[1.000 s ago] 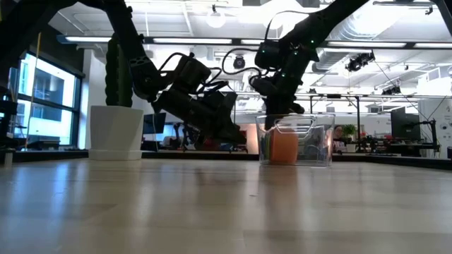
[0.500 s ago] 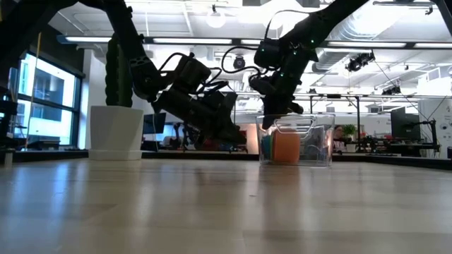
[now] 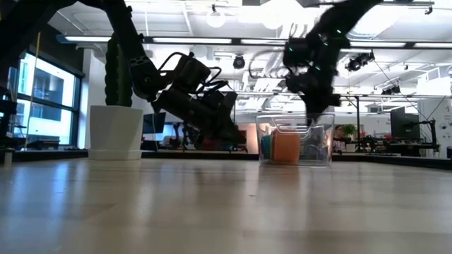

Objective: Nest measuring cups in basket
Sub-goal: Adjust the stacked measuring cups in the transparent bin

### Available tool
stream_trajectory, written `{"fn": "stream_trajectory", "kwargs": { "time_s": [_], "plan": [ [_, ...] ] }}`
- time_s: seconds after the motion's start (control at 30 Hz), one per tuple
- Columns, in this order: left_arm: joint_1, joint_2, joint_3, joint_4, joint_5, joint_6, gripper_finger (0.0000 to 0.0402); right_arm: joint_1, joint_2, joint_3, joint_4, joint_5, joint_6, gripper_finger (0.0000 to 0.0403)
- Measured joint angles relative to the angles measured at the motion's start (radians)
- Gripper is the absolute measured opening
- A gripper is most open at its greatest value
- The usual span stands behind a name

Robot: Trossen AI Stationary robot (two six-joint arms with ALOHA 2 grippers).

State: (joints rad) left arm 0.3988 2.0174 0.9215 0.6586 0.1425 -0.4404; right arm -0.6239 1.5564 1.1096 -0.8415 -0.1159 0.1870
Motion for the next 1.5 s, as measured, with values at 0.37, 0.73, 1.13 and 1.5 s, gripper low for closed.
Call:
{"fn": "stream_trajectory", "kwargs": {
  "time_s": [0.37,0.73,1.13,1.5],
  "plan": [
    [-0.009,0.000,0.053,-0.071,-0.077,-0.037,0.0000,0.030,0.017,-0.131,0.225,0.033,0.126,0.0000],
    [-0.016,0.000,0.077,-0.110,-0.115,-0.072,0.0000,0.035,0.128,-0.115,0.359,-0.027,0.169,0.0000],
    [-0.031,0.014,0.076,-0.078,-0.171,-0.150,0.0000,0.150,0.157,-0.113,0.431,-0.006,0.216,0.0000],
    [-0.069,-0.041,0.074,-0.194,-0.052,-0.178,0.0000,0.244,0.157,-0.114,0.442,0.003,0.262,0.0000]
  ]
}}
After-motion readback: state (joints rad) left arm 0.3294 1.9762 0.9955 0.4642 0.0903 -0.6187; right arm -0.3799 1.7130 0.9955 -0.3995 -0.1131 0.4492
